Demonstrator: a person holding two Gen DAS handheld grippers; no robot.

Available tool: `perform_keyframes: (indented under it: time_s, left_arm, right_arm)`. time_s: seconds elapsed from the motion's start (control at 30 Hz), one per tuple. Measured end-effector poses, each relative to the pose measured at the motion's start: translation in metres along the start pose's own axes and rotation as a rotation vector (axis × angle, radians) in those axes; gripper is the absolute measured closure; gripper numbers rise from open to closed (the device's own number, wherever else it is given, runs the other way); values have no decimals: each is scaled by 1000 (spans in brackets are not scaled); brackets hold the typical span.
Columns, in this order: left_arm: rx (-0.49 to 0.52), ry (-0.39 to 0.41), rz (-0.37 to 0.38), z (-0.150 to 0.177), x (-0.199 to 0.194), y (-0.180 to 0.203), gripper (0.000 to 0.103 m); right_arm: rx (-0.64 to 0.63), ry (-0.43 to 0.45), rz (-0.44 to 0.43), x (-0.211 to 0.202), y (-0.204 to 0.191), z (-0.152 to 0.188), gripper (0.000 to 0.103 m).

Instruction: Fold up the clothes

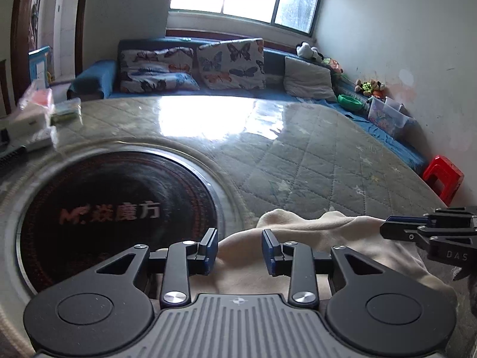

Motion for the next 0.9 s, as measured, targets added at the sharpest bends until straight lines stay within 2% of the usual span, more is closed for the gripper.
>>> perform_keyframes:
  time_s: [0.13, 0.4, 0.5, 0.67, 0.7, 0.77, 0.9]
  left_arm:
    - [30, 19, -10, 10, -32, -10, 66]
    - [89, 31, -41, 40, -72, -18, 64]
    - [133, 46, -66, 47, -78, -22, 64]
    - [112, 63, -76, 42, -89, -25, 63]
    - [106, 77, -70, 39, -92, -22, 59]
    - [106, 98, -44, 35, -94, -15, 58]
    - [141, 83, -40, 42, -89, -6, 59]
  right_arm:
    - [-52, 9, -42, -22, -16, 2, 83]
    - [-155, -5, -79, -62, -43, 36, 81]
    - [-156, 10, -62, -72, -40, 43, 77]
    - [-140, 29, -10, -85, -32, 41, 76]
    - [-148, 41, -12, -88, -34, 38, 76]
    - [-157, 56, -34, -89, -42, 35, 76]
    - [-176, 43, -72, -75, -61, 39, 77]
Point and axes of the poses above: each gripper's, at about its wrist camera, not at the fingertips, and x roughly the way its jaws point, y to its right, z to its underside, the point moved 9 cm from there along x, roughly the way its jaws point, and after that the axes turned 12 degrees about y, right-handed, at the moved point
